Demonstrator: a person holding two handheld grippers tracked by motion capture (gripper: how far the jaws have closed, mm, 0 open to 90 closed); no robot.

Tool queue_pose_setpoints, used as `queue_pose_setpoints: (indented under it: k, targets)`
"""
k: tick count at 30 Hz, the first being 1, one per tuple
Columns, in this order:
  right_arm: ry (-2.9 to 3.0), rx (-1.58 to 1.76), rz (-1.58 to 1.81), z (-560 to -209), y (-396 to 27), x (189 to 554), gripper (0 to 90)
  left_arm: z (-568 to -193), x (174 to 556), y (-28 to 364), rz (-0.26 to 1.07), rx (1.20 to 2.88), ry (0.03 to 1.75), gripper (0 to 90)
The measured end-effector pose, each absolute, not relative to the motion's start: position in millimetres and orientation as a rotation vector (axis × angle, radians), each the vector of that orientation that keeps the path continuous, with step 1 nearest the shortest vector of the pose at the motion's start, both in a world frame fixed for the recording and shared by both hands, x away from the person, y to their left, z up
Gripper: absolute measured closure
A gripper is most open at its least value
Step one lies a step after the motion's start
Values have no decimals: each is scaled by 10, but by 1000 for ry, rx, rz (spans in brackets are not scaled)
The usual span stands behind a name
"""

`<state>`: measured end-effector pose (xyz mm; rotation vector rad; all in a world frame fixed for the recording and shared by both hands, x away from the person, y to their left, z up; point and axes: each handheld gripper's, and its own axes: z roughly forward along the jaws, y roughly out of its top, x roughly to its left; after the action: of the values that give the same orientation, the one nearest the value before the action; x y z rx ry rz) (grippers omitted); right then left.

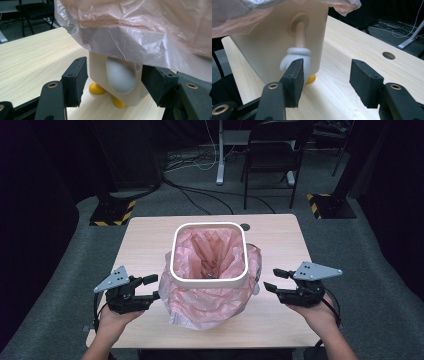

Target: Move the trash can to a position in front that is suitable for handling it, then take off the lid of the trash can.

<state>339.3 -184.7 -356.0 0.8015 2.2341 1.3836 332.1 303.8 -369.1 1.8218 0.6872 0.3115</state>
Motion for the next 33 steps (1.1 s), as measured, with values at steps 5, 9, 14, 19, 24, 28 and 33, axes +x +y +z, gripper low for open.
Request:
queue_pose_setpoints:
  k: [5,9,14,19,24,28,33]
  targets:
    - [2229,804,1383,-3533,-1862,3338,443,-3626,3298,3086,349,1827,682,378]
    - [2237,783,1375,-3492,-1827,3307,442,-3573,3305,3148,369,1817,701,379]
    - [2237,748,1381,-3401,-1795,3283,438,-3488,3326,3193,381,1811,704,378]
    - [2252,743,1394,-3330,-1802,3304,440,-3408,3347,3235,385,1822,704,379]
    - [2278,725,1391,-3271,-1797,3296,450,-3362,3355,3293,367,1833,711,390]
    - [2283,724,1394,-3229,-1803,3284,448,-3334,3350,3340,362,1836,720,390]
    - [2276,745,1396,-3177,-1841,3272,448,-3271,3353,3386,352,1816,730,390]
